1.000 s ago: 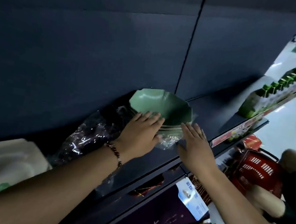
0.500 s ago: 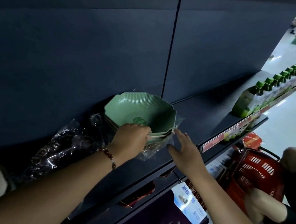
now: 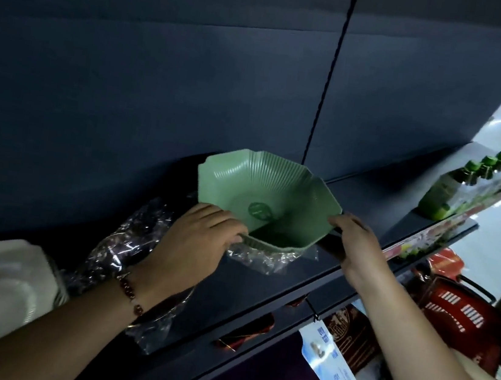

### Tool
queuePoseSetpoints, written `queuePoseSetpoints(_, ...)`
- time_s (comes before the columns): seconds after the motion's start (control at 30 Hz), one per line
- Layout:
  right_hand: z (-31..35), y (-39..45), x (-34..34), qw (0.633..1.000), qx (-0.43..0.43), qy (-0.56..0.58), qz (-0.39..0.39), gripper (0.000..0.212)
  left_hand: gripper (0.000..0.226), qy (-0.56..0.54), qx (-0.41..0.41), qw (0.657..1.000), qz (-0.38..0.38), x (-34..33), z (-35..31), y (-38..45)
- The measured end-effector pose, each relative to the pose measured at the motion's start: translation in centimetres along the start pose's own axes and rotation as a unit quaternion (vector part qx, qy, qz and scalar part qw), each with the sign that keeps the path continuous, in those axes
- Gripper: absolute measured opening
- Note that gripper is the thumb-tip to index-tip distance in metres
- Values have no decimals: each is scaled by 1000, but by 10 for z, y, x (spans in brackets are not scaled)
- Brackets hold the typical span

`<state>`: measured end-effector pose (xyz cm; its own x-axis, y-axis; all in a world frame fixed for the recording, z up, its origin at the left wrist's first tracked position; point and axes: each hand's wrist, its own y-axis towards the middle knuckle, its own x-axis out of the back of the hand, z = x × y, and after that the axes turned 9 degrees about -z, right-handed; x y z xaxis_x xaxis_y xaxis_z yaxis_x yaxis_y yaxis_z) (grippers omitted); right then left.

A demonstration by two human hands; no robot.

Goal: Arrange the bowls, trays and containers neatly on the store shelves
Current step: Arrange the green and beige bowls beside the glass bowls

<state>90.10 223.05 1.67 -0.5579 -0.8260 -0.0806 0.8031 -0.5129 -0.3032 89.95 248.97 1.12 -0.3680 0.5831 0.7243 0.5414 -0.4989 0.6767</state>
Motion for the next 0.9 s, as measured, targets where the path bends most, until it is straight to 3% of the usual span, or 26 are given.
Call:
queuePoseSetpoints(0.2,-24,-68,-47,997,-1,-19,69,23,30,75,-4,997,-1,60,16,-78)
queuePoseSetpoints(0.4,-70,-136,-119,982,12,-61,180,33,19,119,53,991,-22,115,34,-174)
queuePoseSetpoints(0.6,-109,-193,-198,957,62,-116,259,39,21,153,136,978,39,166,50,-264)
queuePoseSetpoints(0.73,-132,-216,-246,945,101,-147,273,41,23,182,184,964,62,190,62,-303)
queuePoseSetpoints(0.9,-160,-225,-286,896,197,-256,304,41,29,181,227,950,117,198,72,-335)
